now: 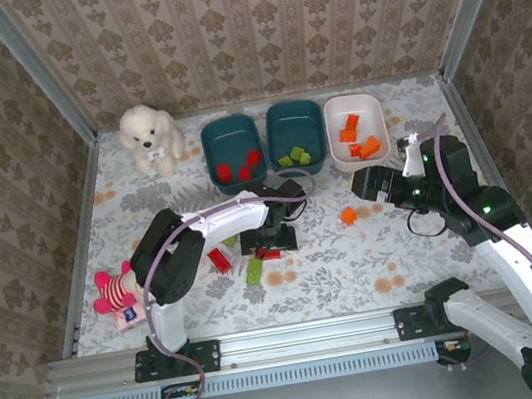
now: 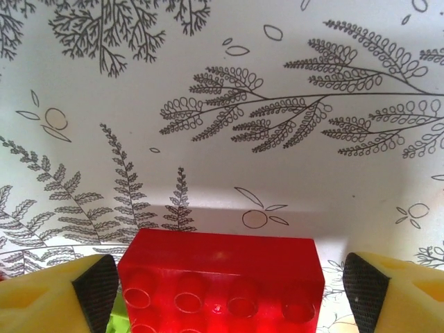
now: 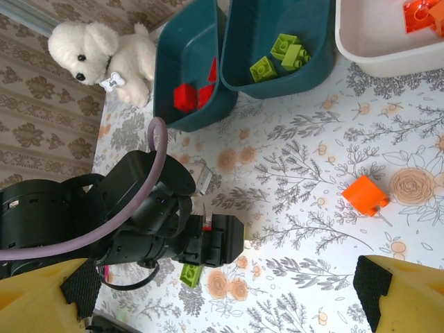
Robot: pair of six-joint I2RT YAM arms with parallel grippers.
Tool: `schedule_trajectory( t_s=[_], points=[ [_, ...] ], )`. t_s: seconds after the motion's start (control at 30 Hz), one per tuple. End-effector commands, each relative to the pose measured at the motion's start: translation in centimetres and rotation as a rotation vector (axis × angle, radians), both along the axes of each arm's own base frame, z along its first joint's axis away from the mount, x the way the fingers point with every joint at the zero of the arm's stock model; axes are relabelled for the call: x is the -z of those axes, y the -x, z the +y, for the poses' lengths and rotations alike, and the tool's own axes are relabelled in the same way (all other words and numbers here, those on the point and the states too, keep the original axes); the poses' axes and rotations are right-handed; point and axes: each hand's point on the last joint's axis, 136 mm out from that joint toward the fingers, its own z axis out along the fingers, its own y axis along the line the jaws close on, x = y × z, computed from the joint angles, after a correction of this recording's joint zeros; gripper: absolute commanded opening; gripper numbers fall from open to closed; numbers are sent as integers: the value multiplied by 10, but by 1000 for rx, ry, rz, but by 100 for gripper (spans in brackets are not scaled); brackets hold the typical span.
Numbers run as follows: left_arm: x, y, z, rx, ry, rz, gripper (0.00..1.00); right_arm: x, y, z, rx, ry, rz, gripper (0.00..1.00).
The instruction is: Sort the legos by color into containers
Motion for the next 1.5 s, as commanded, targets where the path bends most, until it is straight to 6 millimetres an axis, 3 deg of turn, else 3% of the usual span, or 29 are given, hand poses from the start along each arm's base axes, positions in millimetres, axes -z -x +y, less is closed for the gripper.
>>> schedule_trajectory(
  t_s=[0.0,0.1,0.23,0.3,0.4,0.47,0.67,0.83,0.97,1.13,1.3,1.33,1.47],
  points=[
    [5,5,6,-31,-6,3,83,-11,4,5,-33,-10,-9,97],
    [7,4,1,-29,20,6,76,-7,4,5,-31,-9,3,97],
    [7,1,-2,-20,25,-4,56,-4,4,4,-24,-12,12,96],
    [4,-2,-3,-14,28,-20,51,-3,4,4,-24,-9,16,96],
    [-10,-10,-6,3,40,-50,48,-4,5,4,-25,-4,15,96],
    [-32,-20,-10,14,62,-91,46,-6,5,3,-25,3,14,96],
    [-106,-80,-16,-22,202,-227,45,-4,7,2,-27,12,26,96],
    [-131,-144,-6,-66,287,-291,45,2,3,7,-36,-2,61,95],
    [-133,-201,2,-104,328,-340,45,13,1,14,-61,-2,119,95],
    [-117,-260,8,-137,347,-361,44,13,0,19,-65,-2,126,95],
    [-89,-289,16,-184,319,-330,44,14,0,20,-49,3,126,95],
    [-84,-297,25,-215,326,-333,44,13,0,19,-45,3,124,95],
    [-82,-313,35,-256,357,-357,44,15,0,17,-29,13,126,95]
  ],
)
